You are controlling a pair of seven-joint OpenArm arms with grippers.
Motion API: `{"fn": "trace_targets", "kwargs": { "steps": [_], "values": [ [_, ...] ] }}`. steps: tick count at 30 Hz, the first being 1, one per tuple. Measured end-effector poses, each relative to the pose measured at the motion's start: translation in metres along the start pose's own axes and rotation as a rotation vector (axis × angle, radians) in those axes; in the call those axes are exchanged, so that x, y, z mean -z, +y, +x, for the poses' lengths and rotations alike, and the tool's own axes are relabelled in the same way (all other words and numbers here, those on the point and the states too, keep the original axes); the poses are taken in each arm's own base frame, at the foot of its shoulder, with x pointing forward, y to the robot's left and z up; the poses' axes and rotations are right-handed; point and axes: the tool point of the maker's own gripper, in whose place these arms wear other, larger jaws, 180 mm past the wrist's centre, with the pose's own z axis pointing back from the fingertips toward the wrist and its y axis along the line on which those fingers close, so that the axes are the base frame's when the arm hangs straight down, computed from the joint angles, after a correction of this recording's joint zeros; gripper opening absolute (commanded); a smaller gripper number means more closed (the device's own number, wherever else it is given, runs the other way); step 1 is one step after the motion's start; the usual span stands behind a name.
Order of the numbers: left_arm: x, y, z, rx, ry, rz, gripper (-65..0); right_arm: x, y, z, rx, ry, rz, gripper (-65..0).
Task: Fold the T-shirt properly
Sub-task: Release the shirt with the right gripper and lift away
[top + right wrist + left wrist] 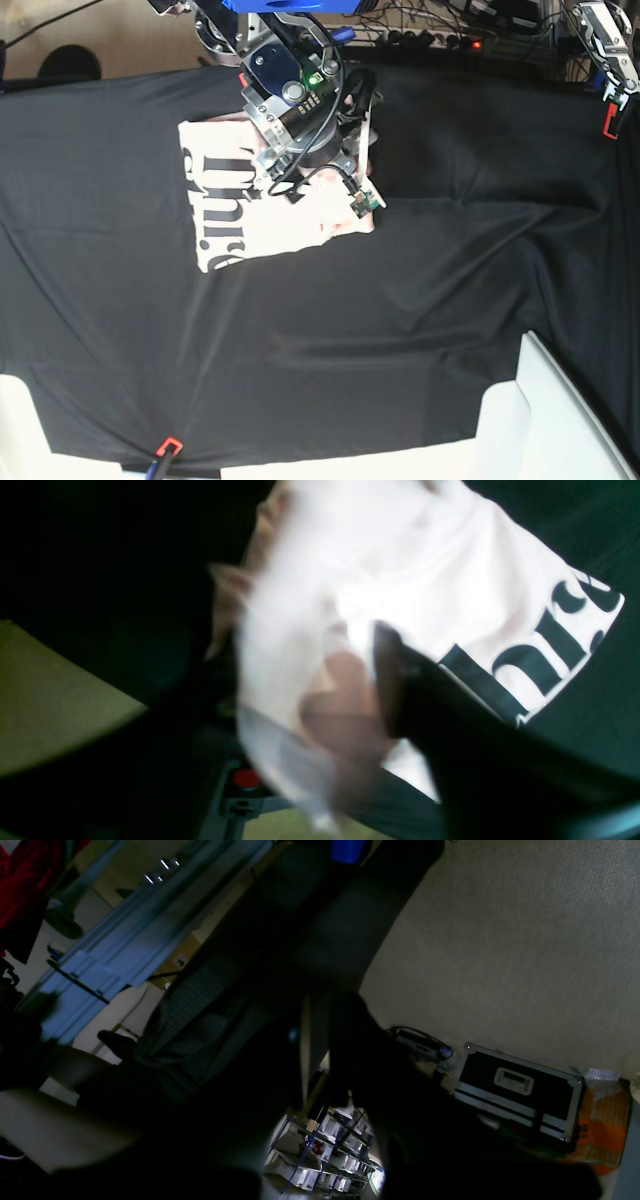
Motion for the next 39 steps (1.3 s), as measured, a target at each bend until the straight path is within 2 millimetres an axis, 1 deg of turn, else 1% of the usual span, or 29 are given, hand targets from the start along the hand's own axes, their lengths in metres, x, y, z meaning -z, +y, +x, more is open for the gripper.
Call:
{"fn": "trace_targets", "kwargs": {
  "steps": [2,5,9,10,12,15,18,21,24,25,27,28,29,30,31,32,33,34,35,39],
  "values": [
    [0.0,0.0,0.0,0.0,0.0,0.001,-58.8,0.0,0.001,0.0,0.001,0.001,0.002,-23.1],
    [0.0,0.0,0.0,0.0,0.0,0.001,-58.8,-0.005,-0.001,0.004,0.008,-0.017,-0.001,-22.9],
    [0.0,-0.001,0.0,0.0,-0.001,-0.001,-58.8,-0.028,-0.013,0.029,0.039,-0.114,-0.02,-22.9],
    [0.0,-0.001,0.001,0.0,-0.001,-0.003,-58.8,-0.031,-0.016,0.032,0.042,-0.122,-0.027,-22.9],
    [0.0,-0.001,0.003,0.0,-0.018,-0.001,-58.8,-0.033,-0.017,0.032,0.044,-0.117,-0.028,-22.9],
    [-0.001,-0.001,0.014,-0.002,-0.073,-0.002,-58.8,-0.032,-0.016,0.026,0.044,-0.101,-0.024,-22.9],
    [-0.001,-0.001,0.015,-0.003,-0.079,-0.002,-58.8,-0.033,-0.017,0.027,0.047,-0.105,-0.026,-23.1],
    [0.0,-0.001,0.014,-0.004,-0.078,-0.002,-58.8,-0.042,-0.019,0.033,0.062,-0.136,-0.027,-23.1],
    [-0.001,0.0,0.014,-0.004,-0.078,-0.002,-58.8,-0.041,-0.024,0.027,0.091,-0.125,-0.034,-23.1],
    [0.0,-0.001,0.014,-0.004,-0.078,-0.002,-58.8,-0.041,-0.027,0.029,0.092,-0.135,-0.044,-23.1],
    [-0.001,0.0,0.014,-0.004,-0.079,-0.002,-58.8,-0.043,-0.029,0.04,0.088,-0.2,-0.053,-23.1],
    [-0.001,-0.001,0.014,-0.005,-0.079,-0.002,-58.8,-0.043,-0.031,0.042,0.099,-0.212,-0.051,-23.5],
    [-0.001,0.0,0.014,-0.005,-0.08,-0.002,-58.8,-0.042,-0.035,0.041,0.111,-0.208,-0.056,-26.0],
    [-0.001,0.0,0.014,-0.005,-0.079,-0.001,-58.8,-0.04,-0.039,0.038,0.117,-0.2,-0.067,-30.8],
    [-0.001,0.0,0.014,-0.004,-0.078,-0.001,-58.8,-0.038,-0.042,0.035,0.113,-0.189,-0.08,-36.9],
    [0.0,0.0,0.014,-0.004,-0.078,-0.001,-58.8,-0.034,-0.042,0.032,0.11,-0.174,-0.083,-45.1],
    [-0.001,0.0,0.014,-0.005,-0.079,-0.002,-58.8,-0.03,-0.039,0.028,0.107,-0.157,-0.076,-52.7],
    [-0.001,-0.001,0.015,-0.005,-0.082,-0.004,-58.8,-0.025,-0.035,0.023,0.102,-0.138,-0.063,-58.3],
    [-0.001,-0.002,0.015,-0.005,-0.083,-0.005,-58.8,-0.018,-0.029,0.014,0.095,-0.107,-0.052,-59.6],
    [-0.001,0.002,0.017,-0.009,-0.081,0.001,-58.8,0.012,-0.008,-0.026,0.051,0.042,-0.009,-59.8]
  ]
}}
